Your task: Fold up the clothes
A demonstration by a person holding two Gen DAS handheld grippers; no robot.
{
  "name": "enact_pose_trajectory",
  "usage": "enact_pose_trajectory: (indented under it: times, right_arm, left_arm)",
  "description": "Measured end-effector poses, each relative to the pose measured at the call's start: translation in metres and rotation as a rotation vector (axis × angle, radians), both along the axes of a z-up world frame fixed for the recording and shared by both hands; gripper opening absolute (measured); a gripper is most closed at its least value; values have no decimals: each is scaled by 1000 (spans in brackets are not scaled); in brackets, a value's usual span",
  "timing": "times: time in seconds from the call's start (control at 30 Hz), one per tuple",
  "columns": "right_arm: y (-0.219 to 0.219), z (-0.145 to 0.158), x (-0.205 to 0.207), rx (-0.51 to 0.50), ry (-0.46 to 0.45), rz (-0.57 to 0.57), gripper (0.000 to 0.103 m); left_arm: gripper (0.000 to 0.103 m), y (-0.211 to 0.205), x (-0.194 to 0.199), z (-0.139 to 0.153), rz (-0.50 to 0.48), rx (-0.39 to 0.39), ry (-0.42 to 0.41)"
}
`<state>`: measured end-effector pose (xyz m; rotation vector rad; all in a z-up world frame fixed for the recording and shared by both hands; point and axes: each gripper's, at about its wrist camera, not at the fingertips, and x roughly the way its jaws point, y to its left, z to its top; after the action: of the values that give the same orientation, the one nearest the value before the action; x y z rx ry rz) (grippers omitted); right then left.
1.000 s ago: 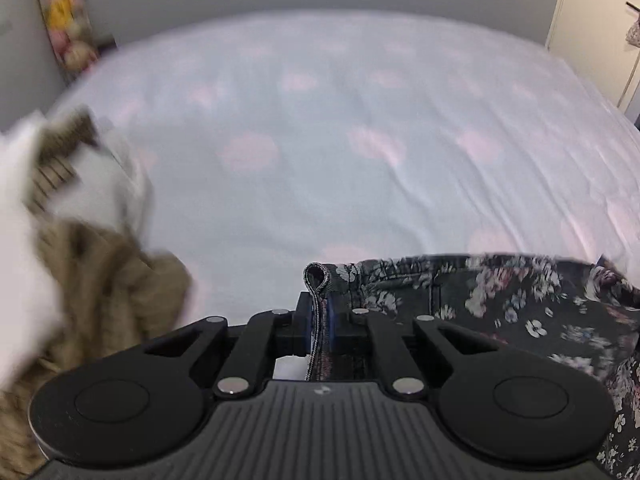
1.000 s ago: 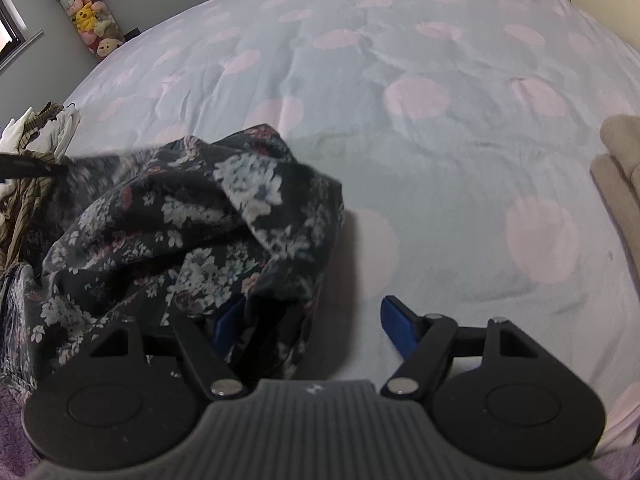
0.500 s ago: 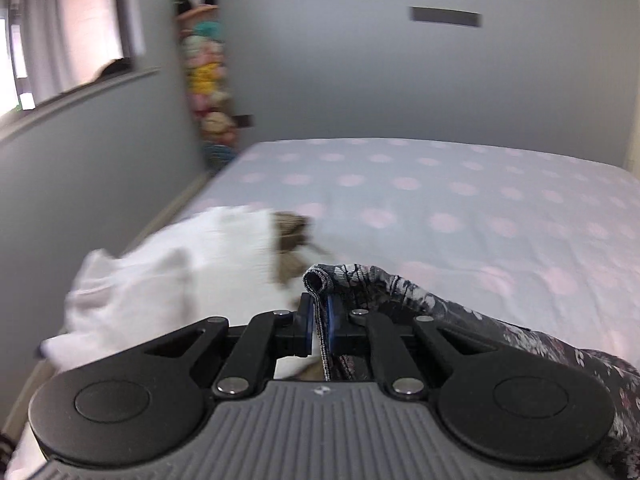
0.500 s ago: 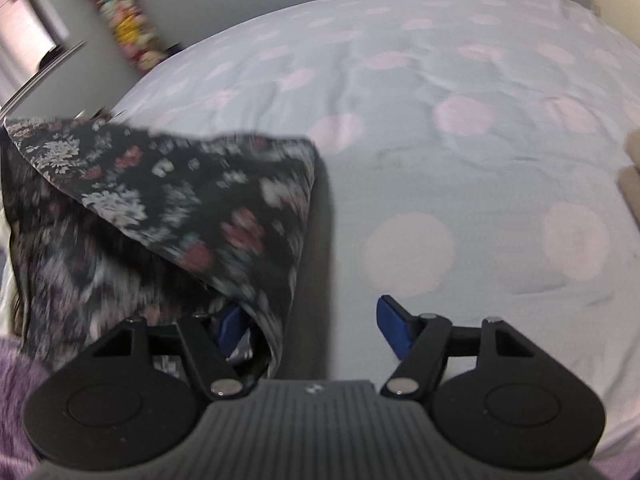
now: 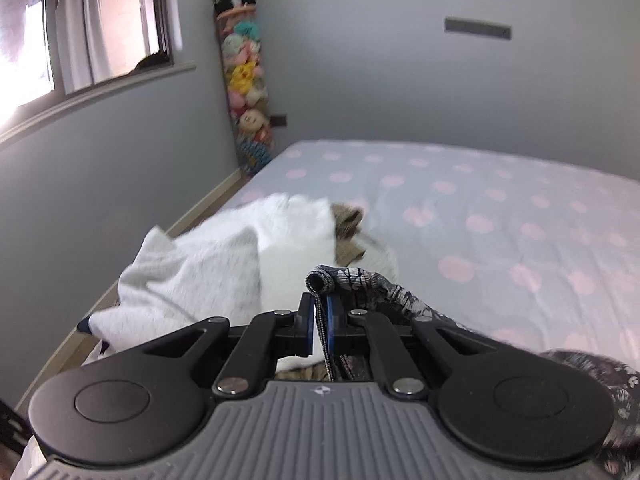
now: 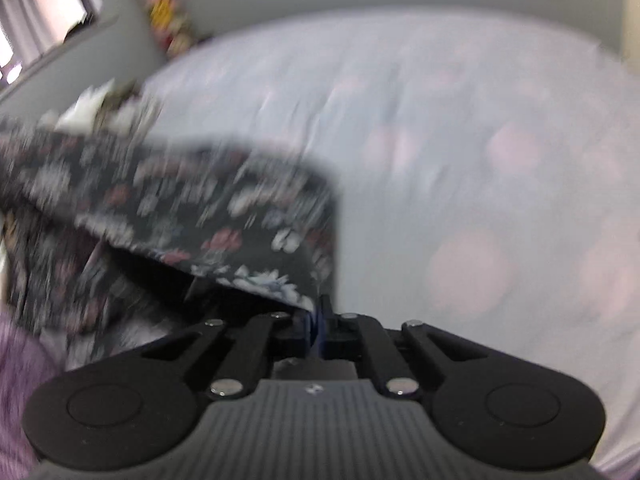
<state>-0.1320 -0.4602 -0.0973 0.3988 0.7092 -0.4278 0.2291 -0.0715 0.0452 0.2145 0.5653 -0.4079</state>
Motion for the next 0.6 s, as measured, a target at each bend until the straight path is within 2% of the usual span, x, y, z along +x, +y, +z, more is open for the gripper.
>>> enact_pose_trajectory:
  times: [0.1,0.17,0.3,0.43,0.6]
  right_arm:
    - [-19,52,-10,-125,-99,-87,4]
    - [-33,91,-16,-185,-164,-122,4]
    - [-38,151,-21,-332,-241,-108,4]
    - [-43,152,0,-299,-147,21,4]
    - [-34,85,29,-173,9,107,4]
  left_arm:
    - [2,7,-5,15,-21,-70,7]
    - [2,11,-10,21,-32,-77,-2]
    - [2,25,-17,27,-29,-95,-1]
    - [1,39,-10,6,16,-60,63]
    - [1,50,1,-55,62,36,199]
